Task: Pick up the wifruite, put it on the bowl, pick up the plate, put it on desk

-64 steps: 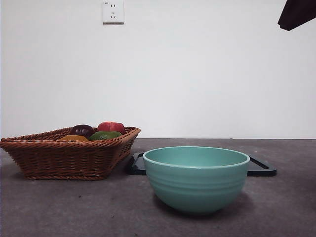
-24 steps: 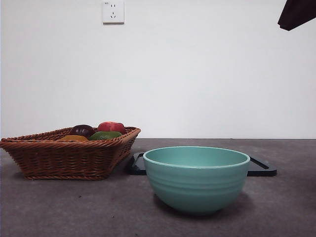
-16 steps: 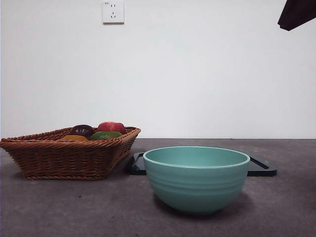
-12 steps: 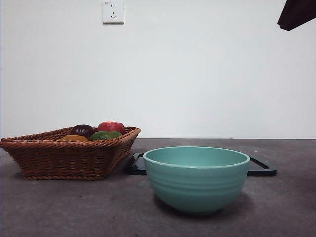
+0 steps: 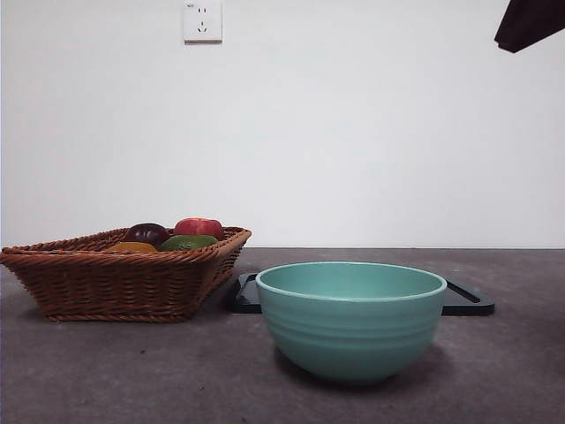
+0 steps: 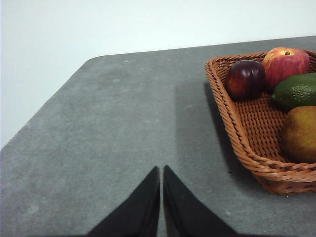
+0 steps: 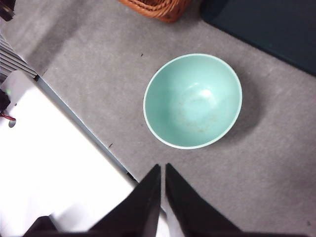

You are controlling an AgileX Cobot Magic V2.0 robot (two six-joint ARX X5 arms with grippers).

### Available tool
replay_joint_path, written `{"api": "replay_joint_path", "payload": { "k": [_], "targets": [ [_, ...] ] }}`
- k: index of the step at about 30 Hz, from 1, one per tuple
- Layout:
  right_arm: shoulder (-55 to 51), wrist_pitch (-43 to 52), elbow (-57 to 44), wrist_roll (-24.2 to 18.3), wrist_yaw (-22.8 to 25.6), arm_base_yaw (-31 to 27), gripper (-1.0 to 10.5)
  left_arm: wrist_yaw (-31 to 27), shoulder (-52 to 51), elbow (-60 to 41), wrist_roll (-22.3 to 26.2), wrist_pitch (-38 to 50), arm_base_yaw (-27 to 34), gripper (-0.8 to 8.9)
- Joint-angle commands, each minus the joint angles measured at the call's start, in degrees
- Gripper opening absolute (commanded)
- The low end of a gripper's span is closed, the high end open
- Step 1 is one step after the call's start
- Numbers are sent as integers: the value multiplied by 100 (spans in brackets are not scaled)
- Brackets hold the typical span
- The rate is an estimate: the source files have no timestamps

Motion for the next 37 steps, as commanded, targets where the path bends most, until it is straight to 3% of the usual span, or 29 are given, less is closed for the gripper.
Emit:
{"api": "replay_joint_path", "payload": {
  "k": [1, 8, 13, 17, 22, 30, 37],
  "targets": [
    [-157, 284, 39, -555, 133, -299, 6, -13, -13, -118, 4, -42, 11, 9],
    [-1156, 2402, -846, -758, 177, -1873, 6, -13, -13, -118, 4, -42, 11, 9],
    [-2031, 3379, -1832, -872, 184, -2870, 6, -13, -13, -118, 4, -42, 11, 9],
    [-2780, 3884, -2656, -870, 481, -3381, 6, -13, -13, -118, 4, -42, 11, 9],
    [-3552, 4422, -3550, -866, 852, -3759, 6, -13, -13, -118, 4, -42, 11, 9],
    [-4389, 4999, -4579, -863, 1342, -3899, 6, -13, -13, -118, 4, -42, 11, 9],
    [-4693, 5034, -5071, -855, 1377, -3899, 6, -13, -13, -118, 4, -42, 11, 9]
  ]
}}
